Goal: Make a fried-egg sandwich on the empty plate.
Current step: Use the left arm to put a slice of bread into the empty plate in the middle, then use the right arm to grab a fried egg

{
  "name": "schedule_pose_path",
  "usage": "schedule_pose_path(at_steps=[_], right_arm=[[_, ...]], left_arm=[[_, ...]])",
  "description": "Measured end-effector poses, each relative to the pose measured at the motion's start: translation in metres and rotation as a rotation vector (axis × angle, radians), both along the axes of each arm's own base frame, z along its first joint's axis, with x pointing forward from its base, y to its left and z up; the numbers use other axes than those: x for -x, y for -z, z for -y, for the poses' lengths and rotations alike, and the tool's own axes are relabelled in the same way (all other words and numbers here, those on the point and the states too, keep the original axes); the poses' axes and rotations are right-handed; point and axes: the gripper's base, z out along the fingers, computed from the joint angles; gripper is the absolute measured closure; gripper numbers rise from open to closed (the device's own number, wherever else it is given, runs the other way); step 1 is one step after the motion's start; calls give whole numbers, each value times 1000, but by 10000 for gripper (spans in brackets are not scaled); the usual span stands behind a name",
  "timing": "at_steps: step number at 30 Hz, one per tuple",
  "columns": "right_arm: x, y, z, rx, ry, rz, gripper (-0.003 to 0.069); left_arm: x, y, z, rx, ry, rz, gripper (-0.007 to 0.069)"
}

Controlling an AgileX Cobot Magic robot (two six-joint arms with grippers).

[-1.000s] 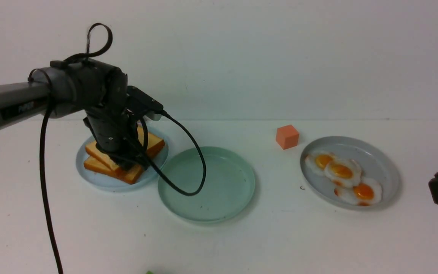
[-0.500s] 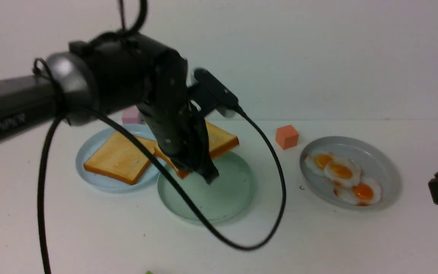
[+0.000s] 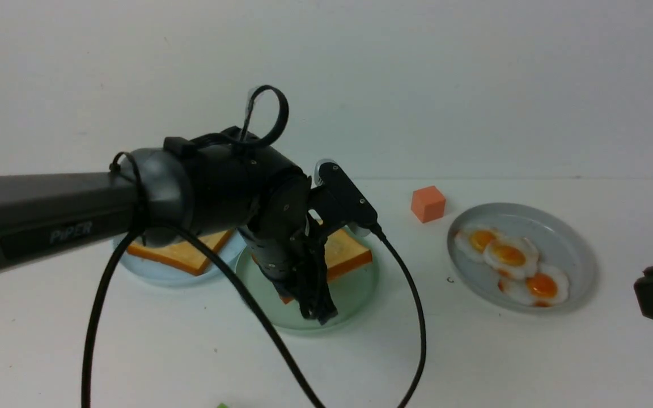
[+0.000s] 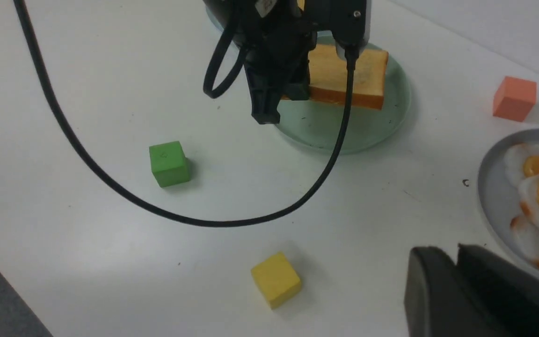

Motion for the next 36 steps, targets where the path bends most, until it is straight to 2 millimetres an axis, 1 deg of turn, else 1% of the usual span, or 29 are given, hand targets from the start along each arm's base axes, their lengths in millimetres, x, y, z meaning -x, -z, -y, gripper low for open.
schedule_pose_path(at_steps=[3,4,6,7,8,11,14,16,18,19,20,21,22,23,24,25,26,27,28,29,30,31,32,33,34,35,36], right_arm=[[1,1,0,-3,-5,-12,555],[2,1,-1,-4,-12,-29,554],[4,3,-1,-2,-21,-51,552],[4,3,-1,1,-25,-60,550],[4,3,-1,2,-25,-62,550],[6,5,-1,15,-33,-85,547],[7,6,-1,23,-37,-98,544],[7,6,-1,24,-38,-98,543],[7,6,0,15,-23,-108,540],[6,7,0,9,-8,-114,539],[6,7,0,8,-5,-116,539],[2,8,1,10,30,-122,539],[1,8,1,16,36,-120,538],[-6,10,0,34,63,-118,537],[-14,13,-1,63,78,-118,536],[-23,18,-4,95,90,-130,535],[-29,21,-6,120,97,-135,533],[-36,26,-8,151,104,-146,532],[-45,31,-11,184,110,-158,530],[-57,40,-15,235,116,-179,529],[-59,41,-15,243,116,-183,529],[-75,53,-20,299,123,-218,527],[-82,57,-21,326,129,-229,526],[-100,69,-26,366,143,-269,524],[-108,76,-28,382,150,-291,522],[-122,83,-29,400,166,-317,520],[-130,86,-28,404,180,-326,518]], left_arm=[[-1,4,1,-3,2,-1,553],[-2,6,1,-6,4,-3,536],[-2,9,1,-8,-2,-9,491],[-3,10,2,-3,-9,-9,456],[-3,10,2,-1,-12,-10,442],[-4,10,2,21,-49,-8,305],[-4,10,1,28,-89,-14,216],[-3,10,0,32,-122,-29,185],[2,3,-3,39,-172,-47,179],[4,-6,-5,52,-201,-49,190],[6,-8,-5,54,-207,-52,194],[15,-33,-7,102,-249,-33,256],[17,-37,-7,108,-252,-32,266],[30,-69,-10,175,-271,3,358],[42,-90,-12,225,-273,28,424],[57,-116,-17,290,-273,57,506],[66,-128,-19,324,-271,64,559],[74,-140,-21,359,-267,75,593],[88,-159,-26,418,-260,92,631],[103,-177,-34,476,-251,112,638],[105,-180,-35,486,-249,116,638],[122,-195,-45,545,-239,129,638],[128,-199,-50,565,-237,133,638],[144,-203,-62,599,-234,132,638],[151,-206,-68,613,-233,136,638],[160,-202,-74,620,-234,127,638],[166,-201,-79,624,-234,125,638]])
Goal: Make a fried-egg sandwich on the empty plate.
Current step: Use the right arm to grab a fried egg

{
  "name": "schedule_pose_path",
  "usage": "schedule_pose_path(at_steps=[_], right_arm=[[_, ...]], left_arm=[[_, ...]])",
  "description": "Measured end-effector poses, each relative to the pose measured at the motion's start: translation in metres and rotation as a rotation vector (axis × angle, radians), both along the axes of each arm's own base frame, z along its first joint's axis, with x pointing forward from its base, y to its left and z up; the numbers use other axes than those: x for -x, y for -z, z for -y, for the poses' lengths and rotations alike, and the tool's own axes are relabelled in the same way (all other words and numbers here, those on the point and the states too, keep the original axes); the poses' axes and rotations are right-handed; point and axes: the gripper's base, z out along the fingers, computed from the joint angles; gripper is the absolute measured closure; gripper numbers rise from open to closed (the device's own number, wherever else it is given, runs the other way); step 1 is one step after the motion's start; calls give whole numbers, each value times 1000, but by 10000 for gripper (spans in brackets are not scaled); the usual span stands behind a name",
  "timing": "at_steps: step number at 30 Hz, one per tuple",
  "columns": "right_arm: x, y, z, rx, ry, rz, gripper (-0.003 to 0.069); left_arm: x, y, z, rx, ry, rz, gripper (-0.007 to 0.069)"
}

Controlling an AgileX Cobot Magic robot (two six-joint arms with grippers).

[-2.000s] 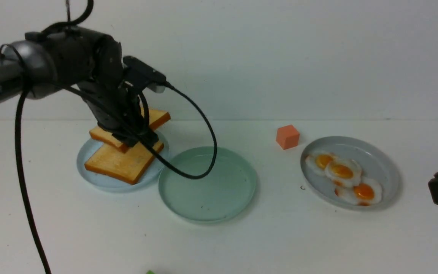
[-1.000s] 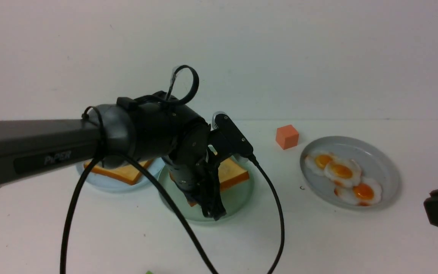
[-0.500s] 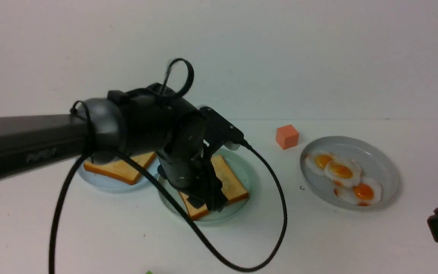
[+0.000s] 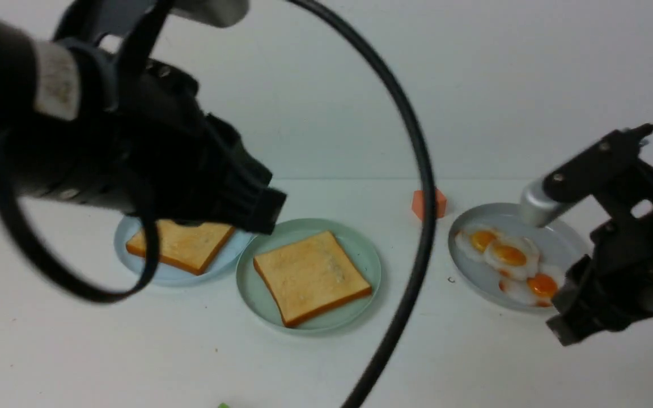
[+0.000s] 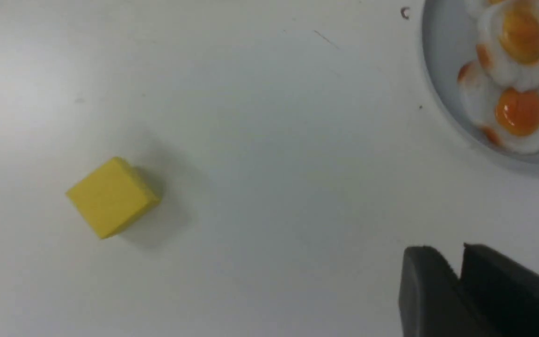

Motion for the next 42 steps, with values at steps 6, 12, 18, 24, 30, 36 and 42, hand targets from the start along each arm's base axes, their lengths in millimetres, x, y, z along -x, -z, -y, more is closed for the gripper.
schedule_pose_path(at_steps=[6,12,18,24,30,36,42], right_arm=[[-64,31,7,32,93,-44,462],[-103,60,2,77,27,-35,301],[-131,101,-5,149,-51,-30,192],[-144,120,-4,217,-95,19,192],[-152,128,-2,288,-131,66,258],[-155,127,0,325,-146,105,354],[-155,127,-2,278,-98,104,369]], left_arm=[[37,15,-31,38,5,10,638],[55,16,-47,93,15,81,638],[67,6,-57,129,38,170,638],[67,6,-57,124,43,175,638],[67,6,-57,124,43,175,638],[68,6,-57,128,45,171,638],[68,6,-57,128,45,172,638]])
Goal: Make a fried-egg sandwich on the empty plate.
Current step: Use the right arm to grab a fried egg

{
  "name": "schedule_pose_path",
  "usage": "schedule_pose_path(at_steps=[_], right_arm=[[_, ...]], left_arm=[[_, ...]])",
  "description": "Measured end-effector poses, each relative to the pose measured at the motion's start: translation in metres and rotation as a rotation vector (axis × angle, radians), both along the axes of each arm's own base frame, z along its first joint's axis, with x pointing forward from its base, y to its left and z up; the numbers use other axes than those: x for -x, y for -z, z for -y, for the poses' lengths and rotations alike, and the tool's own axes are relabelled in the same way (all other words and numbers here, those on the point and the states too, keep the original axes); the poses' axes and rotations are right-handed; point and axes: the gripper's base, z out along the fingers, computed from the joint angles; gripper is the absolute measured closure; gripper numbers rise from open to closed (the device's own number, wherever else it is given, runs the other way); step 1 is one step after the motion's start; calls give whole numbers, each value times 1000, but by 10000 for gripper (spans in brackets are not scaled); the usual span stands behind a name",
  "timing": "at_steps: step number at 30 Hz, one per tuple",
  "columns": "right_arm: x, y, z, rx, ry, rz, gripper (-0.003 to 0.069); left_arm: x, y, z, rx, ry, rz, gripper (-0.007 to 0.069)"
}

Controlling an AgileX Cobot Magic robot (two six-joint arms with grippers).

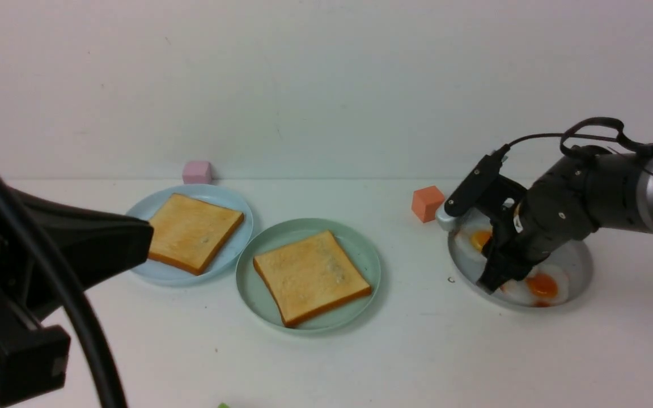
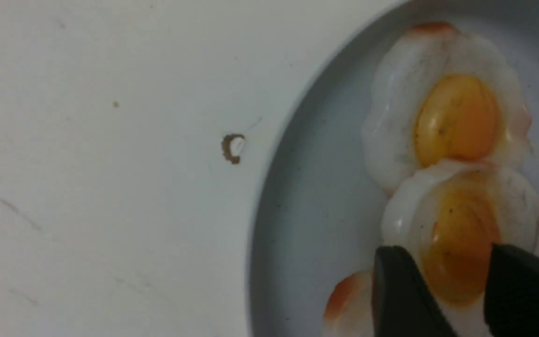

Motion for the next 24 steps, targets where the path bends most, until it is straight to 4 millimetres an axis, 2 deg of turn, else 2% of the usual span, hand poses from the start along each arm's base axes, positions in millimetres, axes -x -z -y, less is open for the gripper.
schedule_pose_path(at_steps=[8,14,24], right_arm=[[3,5,-13,3,-24,-10,369],[2,20,-13,28,-17,-43,369],[0,21,-10,67,-10,-28,369]], left_arm=[[0,0,0,4,2,-5,638],[1,2,0,-8,2,-19,638],[1,3,-1,-21,3,-32,638]])
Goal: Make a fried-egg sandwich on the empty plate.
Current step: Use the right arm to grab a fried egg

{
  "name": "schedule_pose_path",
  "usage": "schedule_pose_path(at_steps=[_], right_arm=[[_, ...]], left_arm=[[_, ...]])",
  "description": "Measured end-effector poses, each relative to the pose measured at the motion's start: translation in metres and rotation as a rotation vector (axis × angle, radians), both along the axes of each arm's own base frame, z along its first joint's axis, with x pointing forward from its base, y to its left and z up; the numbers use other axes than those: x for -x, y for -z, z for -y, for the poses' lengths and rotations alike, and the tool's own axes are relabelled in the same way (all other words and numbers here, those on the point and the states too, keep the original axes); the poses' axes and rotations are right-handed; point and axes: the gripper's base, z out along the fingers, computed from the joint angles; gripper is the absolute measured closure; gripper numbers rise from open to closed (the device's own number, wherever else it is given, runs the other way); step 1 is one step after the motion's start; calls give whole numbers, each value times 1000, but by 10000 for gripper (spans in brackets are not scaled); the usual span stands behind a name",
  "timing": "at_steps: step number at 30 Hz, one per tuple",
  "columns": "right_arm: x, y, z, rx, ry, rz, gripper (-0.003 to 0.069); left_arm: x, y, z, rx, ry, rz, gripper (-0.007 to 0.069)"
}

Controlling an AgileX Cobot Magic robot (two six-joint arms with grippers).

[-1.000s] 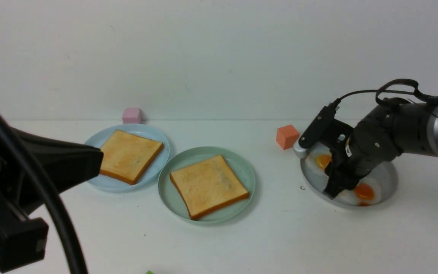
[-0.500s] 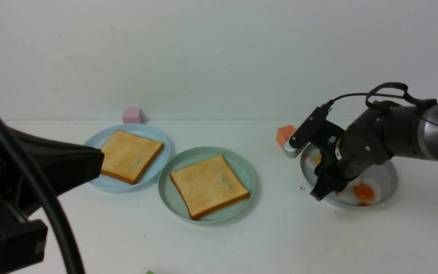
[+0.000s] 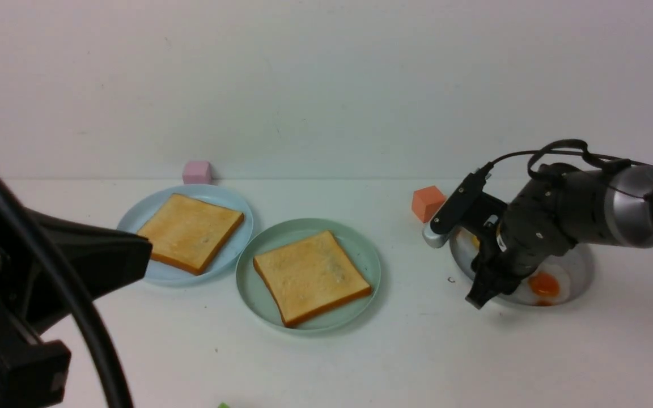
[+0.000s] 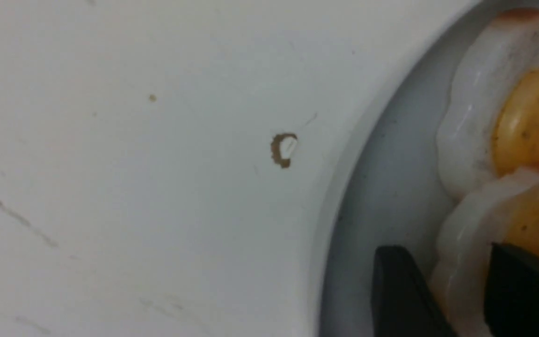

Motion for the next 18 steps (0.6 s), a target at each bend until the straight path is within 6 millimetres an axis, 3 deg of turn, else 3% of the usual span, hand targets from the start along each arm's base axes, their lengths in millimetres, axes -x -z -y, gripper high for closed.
schedule_pose_path(at_steps=[10,18], right_arm=[[0,-3,3,0,59,14,350],[-1,-4,4,15,65,33,215]], left_arm=[[0,0,0,-5,2,-1,638],[0,0,0,-24,14,16,638]])
